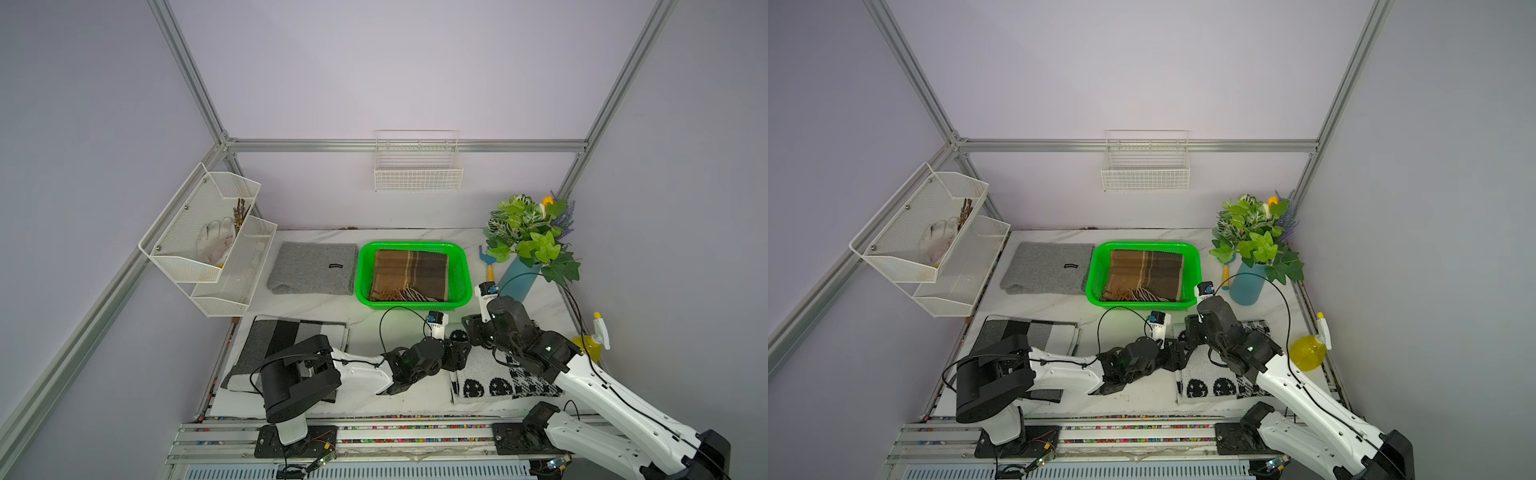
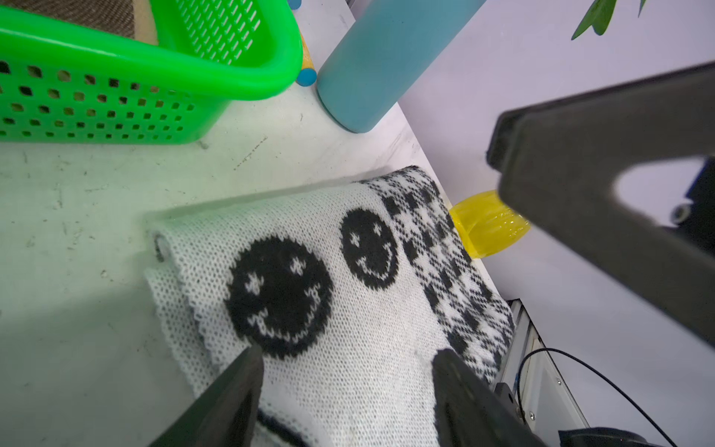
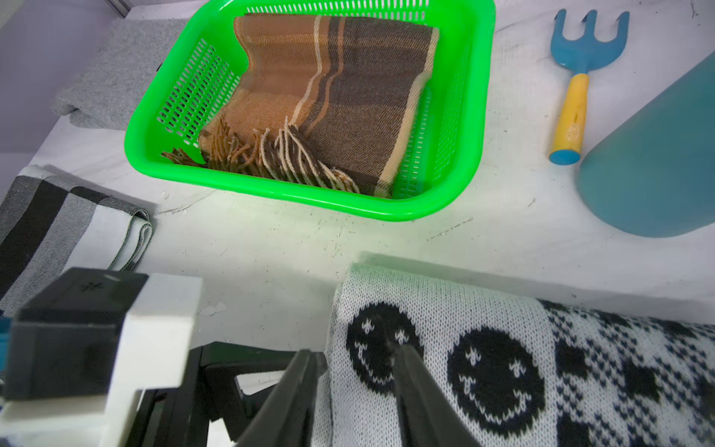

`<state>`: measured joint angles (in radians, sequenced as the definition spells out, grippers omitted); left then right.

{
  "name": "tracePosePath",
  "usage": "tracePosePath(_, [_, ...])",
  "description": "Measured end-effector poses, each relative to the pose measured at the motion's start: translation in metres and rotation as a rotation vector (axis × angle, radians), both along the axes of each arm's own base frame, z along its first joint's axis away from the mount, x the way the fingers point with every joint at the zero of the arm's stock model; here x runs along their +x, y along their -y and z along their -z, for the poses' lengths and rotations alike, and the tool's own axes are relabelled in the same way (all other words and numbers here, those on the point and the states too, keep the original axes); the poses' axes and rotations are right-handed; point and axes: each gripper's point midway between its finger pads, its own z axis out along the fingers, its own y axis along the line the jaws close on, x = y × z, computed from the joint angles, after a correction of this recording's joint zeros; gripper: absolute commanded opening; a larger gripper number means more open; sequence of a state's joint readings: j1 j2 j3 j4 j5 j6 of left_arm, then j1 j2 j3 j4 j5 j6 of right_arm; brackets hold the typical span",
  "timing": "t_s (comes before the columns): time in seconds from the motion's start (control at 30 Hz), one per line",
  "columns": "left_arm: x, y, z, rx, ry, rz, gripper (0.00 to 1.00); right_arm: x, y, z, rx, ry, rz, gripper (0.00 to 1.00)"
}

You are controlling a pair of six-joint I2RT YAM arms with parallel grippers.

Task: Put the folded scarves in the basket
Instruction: Pick up the scarf at the center of the board.

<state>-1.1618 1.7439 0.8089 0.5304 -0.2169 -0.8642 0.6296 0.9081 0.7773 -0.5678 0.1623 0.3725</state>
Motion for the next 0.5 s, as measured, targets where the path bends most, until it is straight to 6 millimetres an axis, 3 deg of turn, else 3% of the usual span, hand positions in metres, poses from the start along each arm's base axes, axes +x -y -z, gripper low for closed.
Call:
tracePosePath(0.13, [0.001,-0.013,0.024,0.104,-0.028,-0.002,0.73,-0.001,0.001,-0.005,0.01,0.015,-0.001,0.39])
tracePosePath(0.33, [0.003,-0.012,0.054,0.158,-0.084,0.028,0.73,-0.002,0.001,-0.006,0.011,0.018,-0.004,0.39])
tracePosePath(0.5, [0.007,-0.018,0.069,0.182,-0.132,0.036,0.74,-0.002,0.0,-0.007,0.014,0.022,-0.006,0.39])
